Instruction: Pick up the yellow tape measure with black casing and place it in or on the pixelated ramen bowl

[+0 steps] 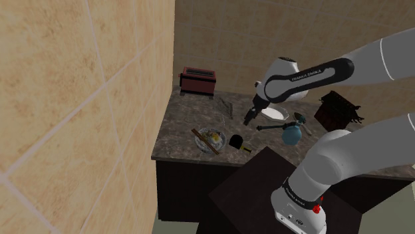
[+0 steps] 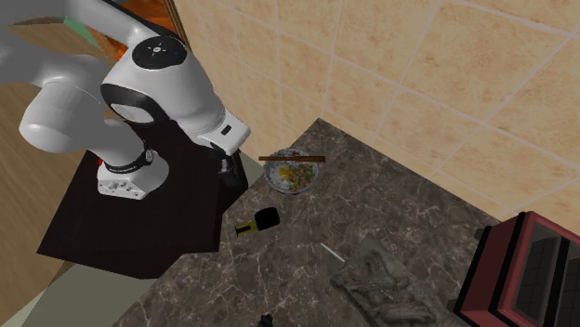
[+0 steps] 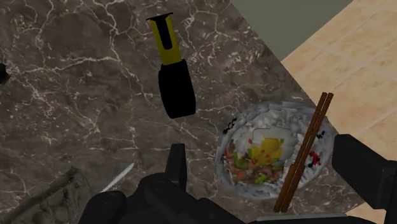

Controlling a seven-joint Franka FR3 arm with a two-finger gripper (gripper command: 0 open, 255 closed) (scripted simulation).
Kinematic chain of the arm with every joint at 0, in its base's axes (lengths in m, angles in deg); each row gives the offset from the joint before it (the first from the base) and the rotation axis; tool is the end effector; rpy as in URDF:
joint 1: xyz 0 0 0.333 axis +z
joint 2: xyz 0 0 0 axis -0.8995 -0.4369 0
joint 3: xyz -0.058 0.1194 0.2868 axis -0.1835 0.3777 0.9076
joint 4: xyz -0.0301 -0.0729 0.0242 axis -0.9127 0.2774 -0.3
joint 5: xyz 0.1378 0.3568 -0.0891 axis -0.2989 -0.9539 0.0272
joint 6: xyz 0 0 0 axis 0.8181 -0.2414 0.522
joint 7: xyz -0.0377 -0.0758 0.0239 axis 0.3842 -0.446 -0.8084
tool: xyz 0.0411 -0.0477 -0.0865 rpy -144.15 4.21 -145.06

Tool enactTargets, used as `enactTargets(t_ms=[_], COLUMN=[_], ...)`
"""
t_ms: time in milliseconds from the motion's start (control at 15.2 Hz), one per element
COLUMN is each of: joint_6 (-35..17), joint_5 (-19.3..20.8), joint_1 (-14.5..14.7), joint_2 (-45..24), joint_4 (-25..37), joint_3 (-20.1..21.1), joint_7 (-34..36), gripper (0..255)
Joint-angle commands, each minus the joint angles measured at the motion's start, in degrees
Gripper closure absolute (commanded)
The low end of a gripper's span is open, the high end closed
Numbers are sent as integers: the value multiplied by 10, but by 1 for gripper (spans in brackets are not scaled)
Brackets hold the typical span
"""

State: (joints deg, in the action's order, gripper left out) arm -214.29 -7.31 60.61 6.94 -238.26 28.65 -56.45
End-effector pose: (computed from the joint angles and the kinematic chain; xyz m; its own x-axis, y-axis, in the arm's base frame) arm 0.3269 -0.1080 0.3446 0.9790 0.1389 0.1492 0.1427 -0.9896 -0.0151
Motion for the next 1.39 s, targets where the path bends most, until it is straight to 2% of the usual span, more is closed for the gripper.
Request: enactTargets(t_ms=[0, 264, 396, 462, 528, 594, 660, 726, 792, 858, 1320], joint_6=[-54, -161, -211, -233, -252, -262, -264, -261, -262, -263, -276], joint_5=[-1, -36, -93, -145, -225, -337, -456, -553, -619, -655, -802], joint_1=[6, 40, 82, 113, 151, 185, 191, 176, 135, 108, 49], joint_2=[-48, -156, -217, -249, -284, -323, -364, -403, -435, -455, -535], joint_4=[-4, -4, 4, 10, 20, 35, 55, 78, 98, 112, 165], joint_3=[-23, -82, -125, -150, -175, -189, -178, -152, -107, -79, 1], joint_7=[-28, -106, -172, -222, -291, -385, -486, -572, -636, -673, -797], gripper=[0, 0, 0, 0, 0, 0, 0, 0, 0, 0, 0])
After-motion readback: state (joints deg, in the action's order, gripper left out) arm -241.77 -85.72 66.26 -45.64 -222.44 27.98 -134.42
